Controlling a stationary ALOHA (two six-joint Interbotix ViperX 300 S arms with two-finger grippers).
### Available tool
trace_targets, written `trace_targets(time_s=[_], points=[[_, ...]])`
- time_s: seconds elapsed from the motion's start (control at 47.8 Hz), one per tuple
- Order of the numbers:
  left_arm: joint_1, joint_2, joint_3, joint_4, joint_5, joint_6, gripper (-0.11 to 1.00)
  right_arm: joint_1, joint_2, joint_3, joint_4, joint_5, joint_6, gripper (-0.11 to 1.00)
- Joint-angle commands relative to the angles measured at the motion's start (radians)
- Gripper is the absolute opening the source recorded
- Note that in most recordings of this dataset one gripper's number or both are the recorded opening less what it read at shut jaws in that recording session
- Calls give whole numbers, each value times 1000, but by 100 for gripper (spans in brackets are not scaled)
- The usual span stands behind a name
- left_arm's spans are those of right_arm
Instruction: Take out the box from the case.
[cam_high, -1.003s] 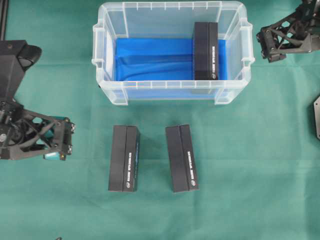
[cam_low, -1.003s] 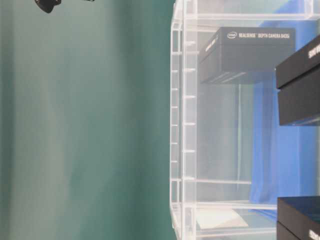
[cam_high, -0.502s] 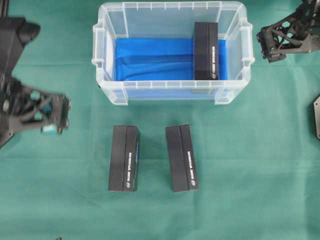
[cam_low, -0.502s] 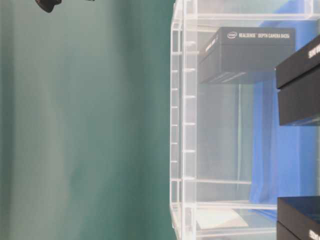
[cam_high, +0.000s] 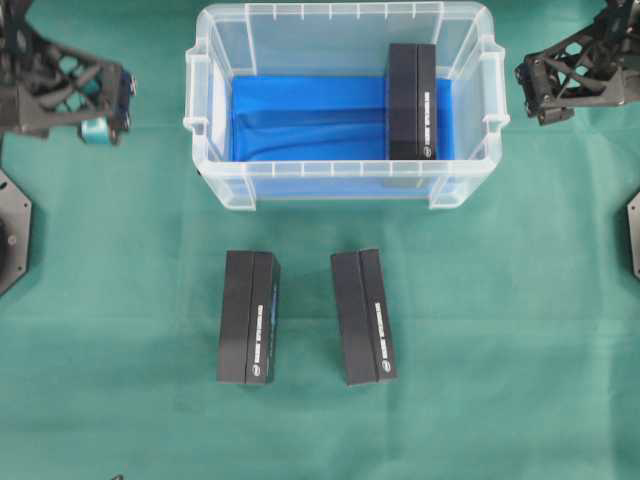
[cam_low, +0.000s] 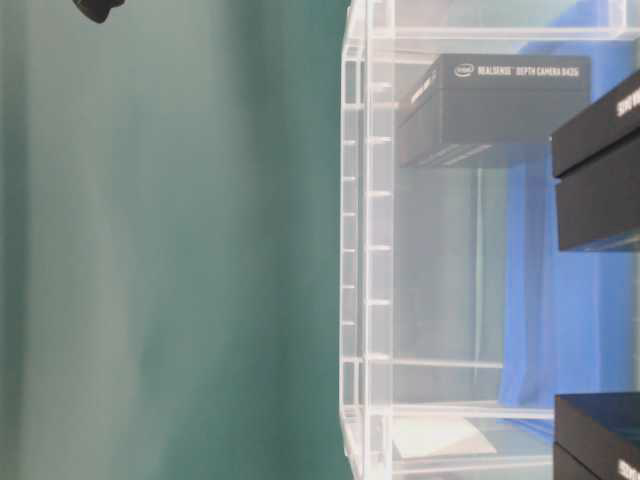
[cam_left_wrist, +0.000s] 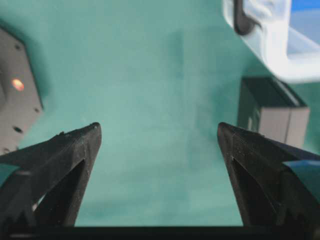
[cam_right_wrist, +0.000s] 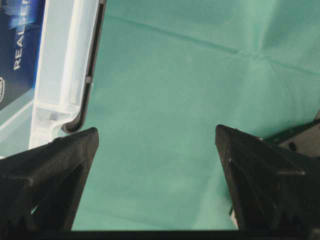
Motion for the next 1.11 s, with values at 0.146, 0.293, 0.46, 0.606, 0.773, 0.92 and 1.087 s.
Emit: trace_targets(time_s=[0.146,0.293,0.46,0.606,0.773,0.92,1.087], points=[[104,-9,-9,-9,-5,97,99,0,-14,-9,-3,2,14,92],[106,-6,-8,-9,-11,100,99,2,-14,-9,-6,2,17,92],[106,-6,-8,-17,-20,98,99,-3,-14,-11,-11,2,20,92],[104,-5,-8,-18,-32,97,99,-8,-14,-11,-28,2,44,92],[103,-5,-8,-18,-32,97,99,-11,-14,-9,-34,2,54,92],[104,-5,-8,-18,-32,97,99,-11,-14,-9,-34,2,55,92],[101,-5,-8,-18,-32,95,99,-14,-11,-11,-34,2,58,92]])
